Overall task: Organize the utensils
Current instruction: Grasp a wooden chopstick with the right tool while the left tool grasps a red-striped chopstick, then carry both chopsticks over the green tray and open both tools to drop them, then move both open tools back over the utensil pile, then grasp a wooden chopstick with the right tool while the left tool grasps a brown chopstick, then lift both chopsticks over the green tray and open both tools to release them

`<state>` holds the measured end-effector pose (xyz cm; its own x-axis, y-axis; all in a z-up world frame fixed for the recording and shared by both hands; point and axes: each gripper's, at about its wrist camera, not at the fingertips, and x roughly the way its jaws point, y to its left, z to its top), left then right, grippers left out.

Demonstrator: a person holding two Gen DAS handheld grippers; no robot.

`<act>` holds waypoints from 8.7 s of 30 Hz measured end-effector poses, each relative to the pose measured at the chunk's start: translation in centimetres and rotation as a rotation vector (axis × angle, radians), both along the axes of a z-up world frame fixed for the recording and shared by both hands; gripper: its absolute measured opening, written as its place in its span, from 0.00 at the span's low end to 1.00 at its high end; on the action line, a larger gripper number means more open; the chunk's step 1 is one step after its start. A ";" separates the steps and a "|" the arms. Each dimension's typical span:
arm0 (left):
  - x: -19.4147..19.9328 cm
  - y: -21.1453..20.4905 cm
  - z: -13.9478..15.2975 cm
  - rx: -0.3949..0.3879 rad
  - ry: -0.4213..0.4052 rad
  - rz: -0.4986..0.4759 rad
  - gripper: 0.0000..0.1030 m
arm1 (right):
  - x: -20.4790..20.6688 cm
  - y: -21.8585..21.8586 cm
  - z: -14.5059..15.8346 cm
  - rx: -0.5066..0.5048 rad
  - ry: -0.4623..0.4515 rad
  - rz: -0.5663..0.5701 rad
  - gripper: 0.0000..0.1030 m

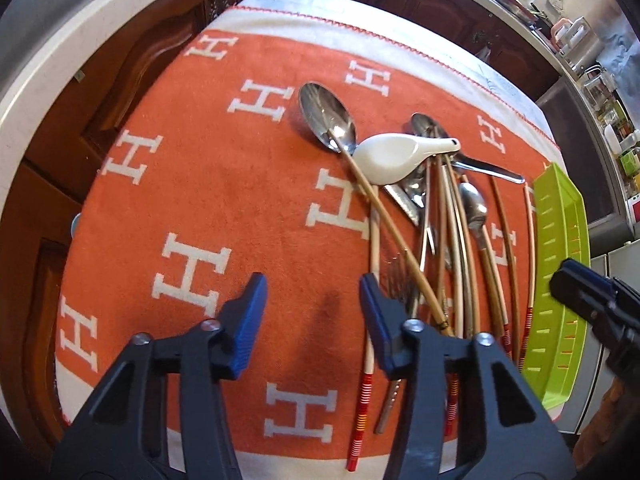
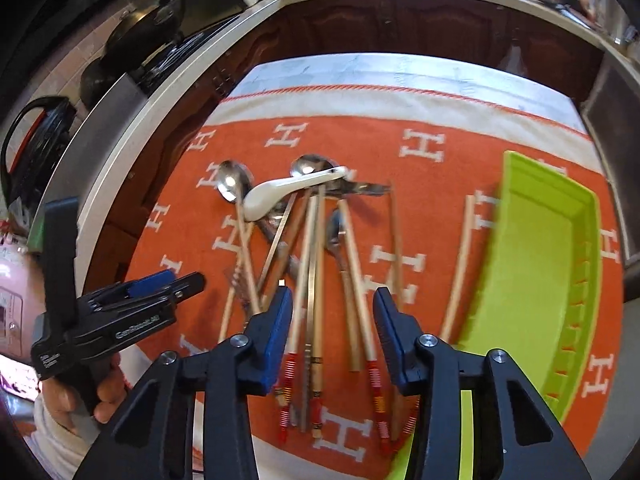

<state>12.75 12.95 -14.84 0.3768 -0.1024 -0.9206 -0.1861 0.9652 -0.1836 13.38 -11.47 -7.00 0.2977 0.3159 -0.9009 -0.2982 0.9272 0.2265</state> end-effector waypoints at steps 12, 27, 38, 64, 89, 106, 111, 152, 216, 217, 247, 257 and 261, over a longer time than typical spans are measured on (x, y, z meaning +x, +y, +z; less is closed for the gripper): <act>-1.4 0.1 -1.1 -0.019 0.057 -0.048 0.25 | 3.3 11.3 -5.5 -0.062 0.050 0.210 0.26; -1.9 -4.6 -1.6 -0.008 0.072 -0.162 0.25 | 4.8 13.1 -8.7 -0.071 0.114 0.283 0.06; -2.3 -6.3 -1.8 0.051 0.081 -0.196 0.25 | 2.7 5.3 -1.3 0.178 0.050 0.122 0.06; -8.3 -10.3 10.5 0.058 -0.121 -0.277 0.03 | -10.4 -17.5 1.8 0.257 0.007 -0.243 0.06; 0.8 -27.5 5.4 -0.036 -0.033 -0.457 0.20 | -0.8 -23.3 -2.3 0.086 0.041 -0.418 0.42; -4.6 -15.6 10.5 0.147 -0.213 -0.258 0.50 | -6.2 -15.7 2.4 0.069 -0.077 -0.249 0.46; -6.2 -12.9 11.3 0.142 -0.252 -0.220 0.62 | -6.8 -12.4 3.7 0.048 -0.110 -0.181 0.47; -3.8 -2.8 3.6 -0.032 -0.139 -0.208 0.22 | 1.3 1.2 -3.2 0.074 0.108 -0.024 0.19; -4.4 -6.2 7.0 -0.103 -0.170 -0.255 0.04 | -1.5 -0.8 -0.3 0.118 -0.063 -0.023 0.06; -4.7 -6.6 7.6 -0.104 -0.179 -0.261 0.04 | -1.7 -1.5 0.7 0.134 -0.078 -0.040 0.06; -2.1 -28.0 7.1 -0.122 -0.073 -0.512 0.04 | -5.7 -23.2 1.8 0.136 -0.012 -0.314 0.09; -2.3 -23.2 7.1 -0.023 -0.094 -0.444 0.23 | -4.2 -21.3 0.7 0.113 -0.017 -0.308 0.28; -3.1 -20.1 8.3 0.009 -0.132 -0.389 0.37 | -4.4 -19.7 1.2 0.099 -0.024 -0.274 0.28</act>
